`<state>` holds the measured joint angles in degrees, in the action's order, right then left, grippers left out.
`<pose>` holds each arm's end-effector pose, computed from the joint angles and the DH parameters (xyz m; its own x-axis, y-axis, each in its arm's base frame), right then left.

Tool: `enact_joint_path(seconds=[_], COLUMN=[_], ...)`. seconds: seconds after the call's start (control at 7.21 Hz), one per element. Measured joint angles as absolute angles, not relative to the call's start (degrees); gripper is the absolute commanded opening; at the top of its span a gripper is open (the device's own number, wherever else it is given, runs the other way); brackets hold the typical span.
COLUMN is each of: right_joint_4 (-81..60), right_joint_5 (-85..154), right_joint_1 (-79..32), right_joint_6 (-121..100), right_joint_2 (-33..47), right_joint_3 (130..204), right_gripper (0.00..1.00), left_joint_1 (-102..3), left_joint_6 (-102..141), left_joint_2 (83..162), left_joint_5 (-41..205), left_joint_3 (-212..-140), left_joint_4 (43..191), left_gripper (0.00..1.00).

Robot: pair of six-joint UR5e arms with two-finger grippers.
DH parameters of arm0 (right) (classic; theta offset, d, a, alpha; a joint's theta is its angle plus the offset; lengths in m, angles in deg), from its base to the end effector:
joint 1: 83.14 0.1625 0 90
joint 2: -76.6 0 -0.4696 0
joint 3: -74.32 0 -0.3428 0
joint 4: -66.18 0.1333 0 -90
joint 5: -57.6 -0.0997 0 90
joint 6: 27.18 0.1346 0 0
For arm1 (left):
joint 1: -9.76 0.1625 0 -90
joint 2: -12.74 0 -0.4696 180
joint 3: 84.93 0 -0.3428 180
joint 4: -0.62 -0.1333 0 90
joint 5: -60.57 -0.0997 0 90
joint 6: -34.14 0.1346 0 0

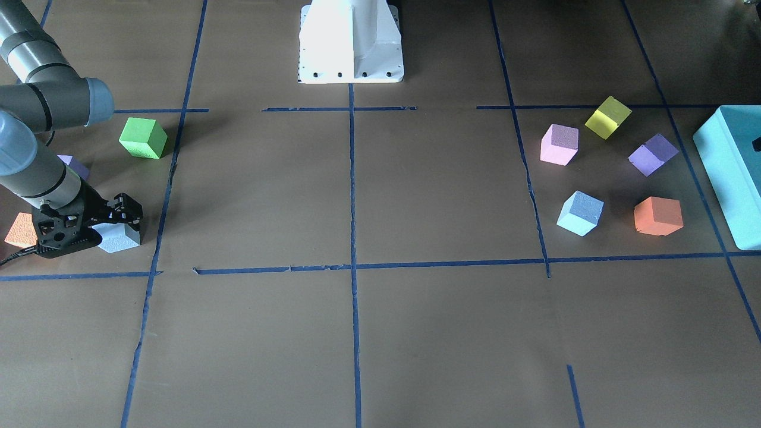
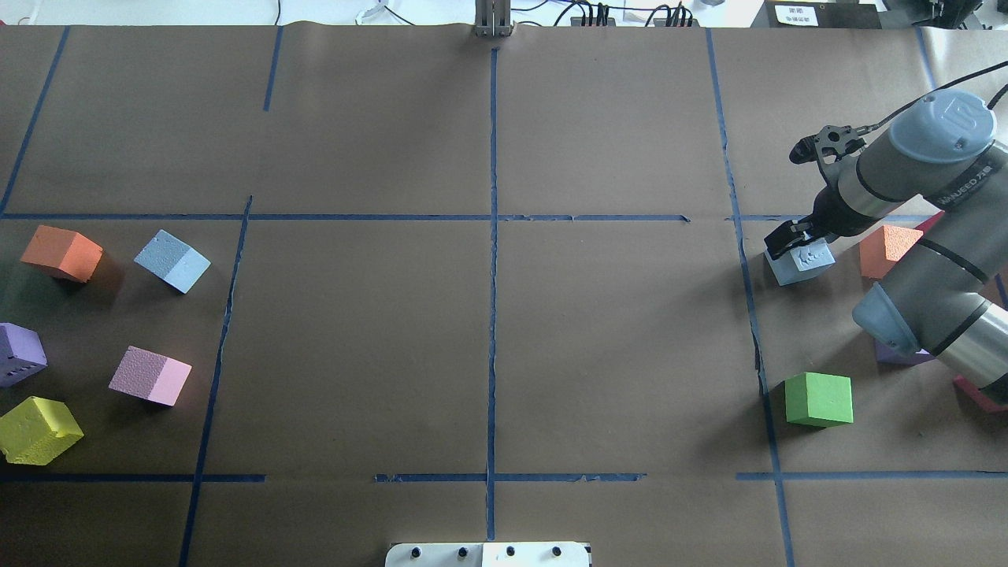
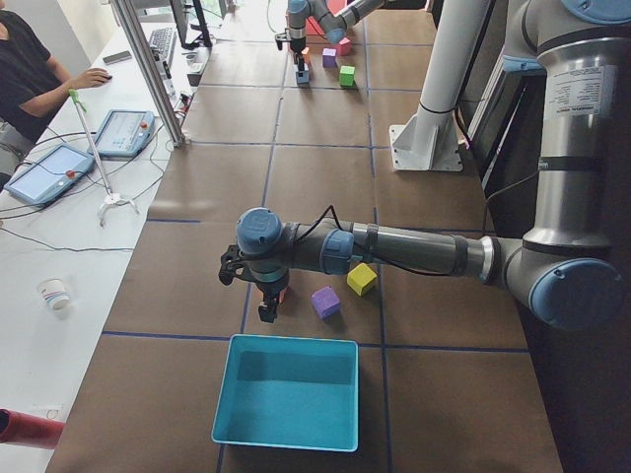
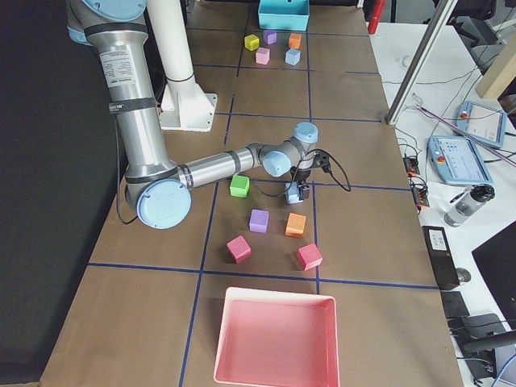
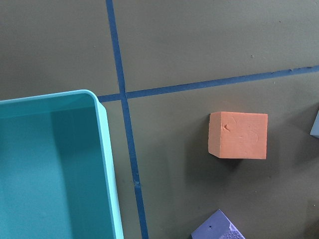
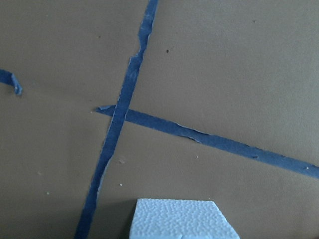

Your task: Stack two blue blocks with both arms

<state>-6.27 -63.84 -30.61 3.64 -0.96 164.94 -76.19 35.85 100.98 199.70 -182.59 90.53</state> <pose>-0.3024 -0.4982 0.5917 0.7110 -0.2768 0.6464 0.1855 0.9605 0.2073 -0.0007 -0.4358 0.6742 0.6449 0.1521 -0.7490 -0.0895 0.9883 0.1236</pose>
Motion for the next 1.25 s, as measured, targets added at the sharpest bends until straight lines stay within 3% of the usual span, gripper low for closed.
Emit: enact_joint_path(seconds=[0.28,0.42,0.55,0.69,0.83,1.25], right_joint_4=[-6.39,-6.39,-6.38,-6.39,-6.41,-8.54], right_joint_5=[-64.26,-64.69,-65.04,-65.21,-65.32,-66.43], right_joint_1=[-30.66,-30.66,-30.76,-30.84,-30.86,-29.97], right_joint_6=[3.89,4.03,4.2,4.28,4.29,4.32], right_joint_2=[-1.39,-1.54,-1.57,-1.53,-1.52,-1.03], right_joint_3=[164.66,164.62,164.61,164.69,164.87,167.97], right_gripper=[0.98,0.79,0.44,0.15,0.01,0.0], left_joint_1=[-76.19,-76.19,-76.19,-76.17,-76.16,-76.18], left_joint_6=[35.85,35.83,35.82,35.81,35.81,35.81], left_joint_2=[100.98,100.98,100.98,100.98,100.98,100.98], left_joint_5=[199.7,199.7,199.7,199.73,199.76,199.79], left_joint_3=[-182.57,-182.57,-182.57,-182.57,-182.57,-182.62], left_joint_4=[90.53,90.54,90.53,90.51,90.48,90.45], left_gripper=[1.0,1.0,1.0,1.0,1.0,1.0])
